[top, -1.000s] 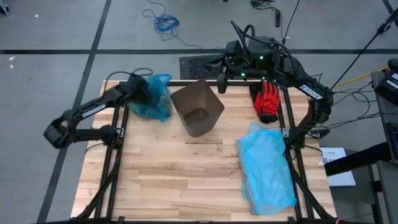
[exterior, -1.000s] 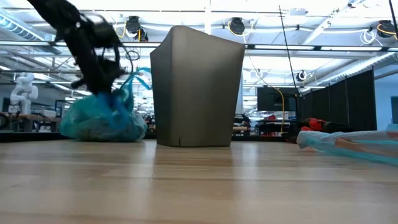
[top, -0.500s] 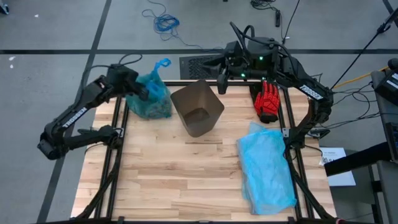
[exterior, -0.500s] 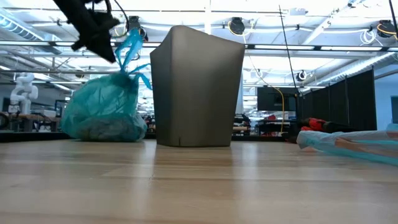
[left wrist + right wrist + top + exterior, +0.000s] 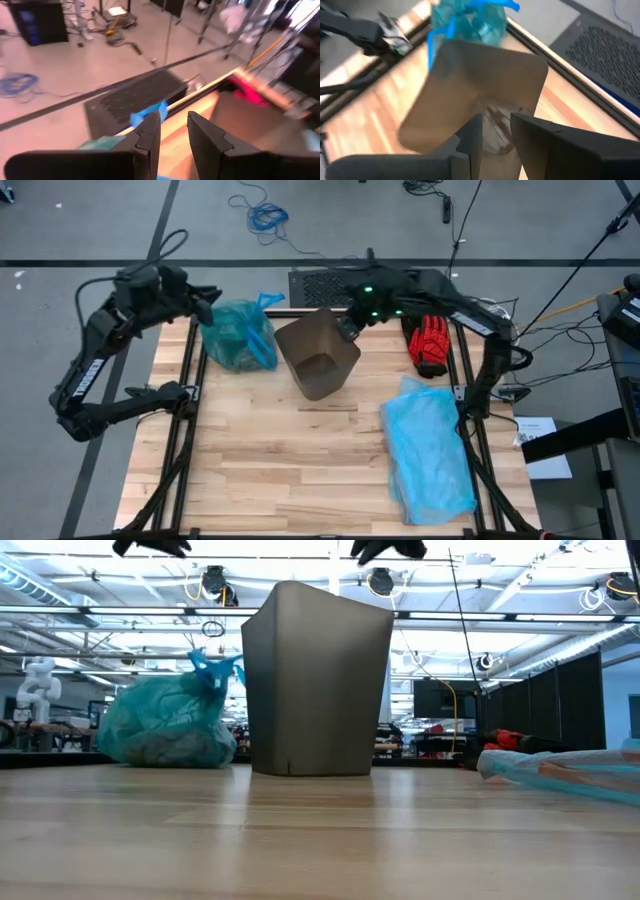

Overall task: Place trash/remove bag and relplace
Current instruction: Move the trash bin to the center of the table, then insert the new blue trash bag into the trash bin

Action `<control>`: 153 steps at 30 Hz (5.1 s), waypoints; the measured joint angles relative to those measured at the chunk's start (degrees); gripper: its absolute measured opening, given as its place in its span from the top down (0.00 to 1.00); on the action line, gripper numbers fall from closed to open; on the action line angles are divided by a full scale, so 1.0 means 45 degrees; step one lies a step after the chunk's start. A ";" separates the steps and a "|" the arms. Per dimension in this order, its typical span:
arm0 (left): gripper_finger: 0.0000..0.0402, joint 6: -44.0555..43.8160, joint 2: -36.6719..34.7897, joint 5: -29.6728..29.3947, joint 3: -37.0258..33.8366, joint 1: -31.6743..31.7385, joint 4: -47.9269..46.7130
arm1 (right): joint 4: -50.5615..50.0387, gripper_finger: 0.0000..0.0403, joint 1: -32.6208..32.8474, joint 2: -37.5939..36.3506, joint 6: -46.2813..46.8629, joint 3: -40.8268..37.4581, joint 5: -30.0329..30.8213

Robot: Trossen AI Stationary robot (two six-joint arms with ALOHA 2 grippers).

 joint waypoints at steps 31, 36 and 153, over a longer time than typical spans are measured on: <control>0.76 -0.0941 -0.1339 0.0844 0.0426 0.0000 -0.1317 | -0.1597 0.97 -0.0502 0.3569 0.2211 0.0002 0.0211; 0.76 -0.0941 -0.1414 0.0844 0.0421 0.0000 -0.1462 | -0.2591 0.99 0.0098 0.3517 0.3720 0.0015 0.0248; 1.00 -0.4703 -0.5492 0.7356 -0.5658 -0.0010 -0.0012 | 0.0421 1.00 0.7467 0.0786 1.3263 -0.3337 0.0453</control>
